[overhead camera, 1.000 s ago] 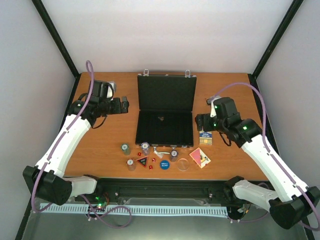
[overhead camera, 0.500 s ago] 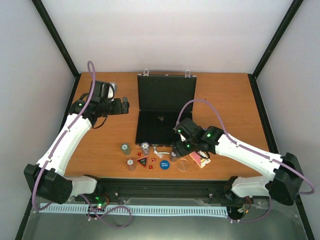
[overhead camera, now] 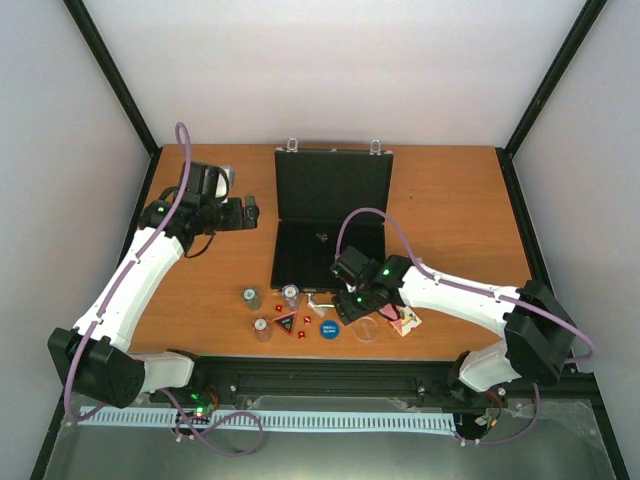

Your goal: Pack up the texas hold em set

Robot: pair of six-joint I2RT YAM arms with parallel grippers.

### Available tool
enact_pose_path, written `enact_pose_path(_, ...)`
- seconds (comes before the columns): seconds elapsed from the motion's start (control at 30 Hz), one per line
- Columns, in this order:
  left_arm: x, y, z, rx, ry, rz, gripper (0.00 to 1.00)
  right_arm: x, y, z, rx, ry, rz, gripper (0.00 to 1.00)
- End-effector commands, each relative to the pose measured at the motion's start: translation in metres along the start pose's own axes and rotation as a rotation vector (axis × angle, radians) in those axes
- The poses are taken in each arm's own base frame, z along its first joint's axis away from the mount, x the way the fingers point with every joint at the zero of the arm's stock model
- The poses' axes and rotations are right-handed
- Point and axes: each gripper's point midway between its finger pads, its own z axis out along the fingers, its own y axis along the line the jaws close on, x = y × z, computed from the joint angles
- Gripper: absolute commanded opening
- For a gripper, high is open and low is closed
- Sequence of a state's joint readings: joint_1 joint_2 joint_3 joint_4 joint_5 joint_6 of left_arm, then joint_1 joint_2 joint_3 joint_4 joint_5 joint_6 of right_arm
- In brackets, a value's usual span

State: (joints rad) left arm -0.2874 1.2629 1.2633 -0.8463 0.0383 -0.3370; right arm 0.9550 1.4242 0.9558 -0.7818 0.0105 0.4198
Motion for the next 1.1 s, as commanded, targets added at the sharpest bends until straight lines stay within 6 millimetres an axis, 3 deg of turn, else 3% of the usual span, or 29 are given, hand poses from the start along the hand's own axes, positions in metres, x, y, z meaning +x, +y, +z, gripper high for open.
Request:
enact_pose_path(0.0,0.008,0.0,-0.002,0.002,0.03,0.011,1.0,-0.007,0.012,0.005,-0.015,-0.013,0.005,0.75)
enact_pose_path(0.57,0.015,0.003,-0.004,-0.005,0.039,0.033,1.0,-0.005,0.015,0.03,0.021,0.035,0.0,0.61)
enact_pose_path(0.77,0.014,0.002,-0.004,-0.002,0.038,0.04,1.0,-0.01,0.014,0.037,0.043,0.038,0.004,0.37)
enact_pose_path(0.87,0.015,0.003,-0.004,-0.004,0.039,0.039,1.0,-0.012,0.013,0.035,0.056,0.037,0.009,0.18)
enact_pose_path(1.07,0.016,0.003,-0.003,-0.004,0.04,0.042,1.0,-0.025,0.012,0.007,0.084,0.014,0.005,0.03)
